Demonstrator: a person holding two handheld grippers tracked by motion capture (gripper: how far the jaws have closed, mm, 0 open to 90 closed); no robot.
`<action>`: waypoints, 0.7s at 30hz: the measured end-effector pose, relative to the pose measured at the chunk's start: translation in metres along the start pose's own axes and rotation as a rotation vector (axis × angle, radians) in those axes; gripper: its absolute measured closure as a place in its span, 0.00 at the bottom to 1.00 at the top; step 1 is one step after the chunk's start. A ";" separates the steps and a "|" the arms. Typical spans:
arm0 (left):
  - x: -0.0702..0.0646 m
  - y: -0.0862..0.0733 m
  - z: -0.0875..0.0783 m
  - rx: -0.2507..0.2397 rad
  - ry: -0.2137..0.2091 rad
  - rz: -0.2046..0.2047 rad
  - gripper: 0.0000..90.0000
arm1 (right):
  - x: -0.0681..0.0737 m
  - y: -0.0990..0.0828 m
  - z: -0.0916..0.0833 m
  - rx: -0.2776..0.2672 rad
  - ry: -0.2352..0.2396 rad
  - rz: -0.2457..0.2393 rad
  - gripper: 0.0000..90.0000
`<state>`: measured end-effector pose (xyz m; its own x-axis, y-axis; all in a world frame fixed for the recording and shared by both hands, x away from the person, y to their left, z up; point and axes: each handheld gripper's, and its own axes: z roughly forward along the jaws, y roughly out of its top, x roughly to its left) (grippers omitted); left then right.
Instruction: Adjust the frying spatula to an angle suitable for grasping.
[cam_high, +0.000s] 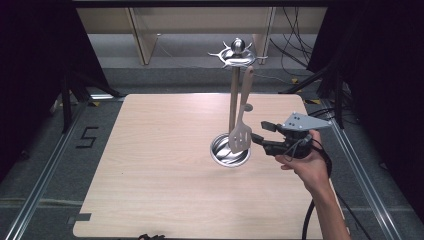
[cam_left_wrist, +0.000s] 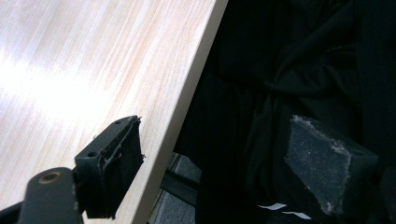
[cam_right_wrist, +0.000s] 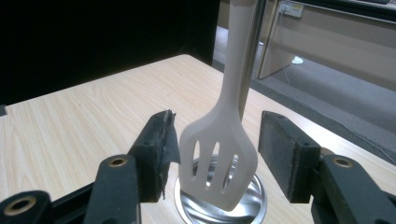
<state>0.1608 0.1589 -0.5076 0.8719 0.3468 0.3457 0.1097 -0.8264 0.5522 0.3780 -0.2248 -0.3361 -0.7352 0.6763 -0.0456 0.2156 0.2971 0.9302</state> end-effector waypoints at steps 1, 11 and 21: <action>0.000 0.000 0.000 0.000 0.000 0.000 0.19 | 0.000 0.000 0.000 0.000 0.000 0.000 0.51; 0.000 0.000 0.000 0.000 -0.003 0.001 0.19 | -0.003 -0.006 -0.002 0.021 0.013 -0.003 0.50; 0.000 0.000 0.000 -0.002 0.000 0.000 0.19 | -0.001 -0.012 -0.003 0.041 0.007 -0.003 0.49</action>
<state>0.1606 0.1591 -0.5072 0.8720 0.3469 0.3455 0.1091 -0.8256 0.5536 0.3740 -0.2309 -0.3461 -0.7404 0.6706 -0.0462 0.2393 0.3271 0.9142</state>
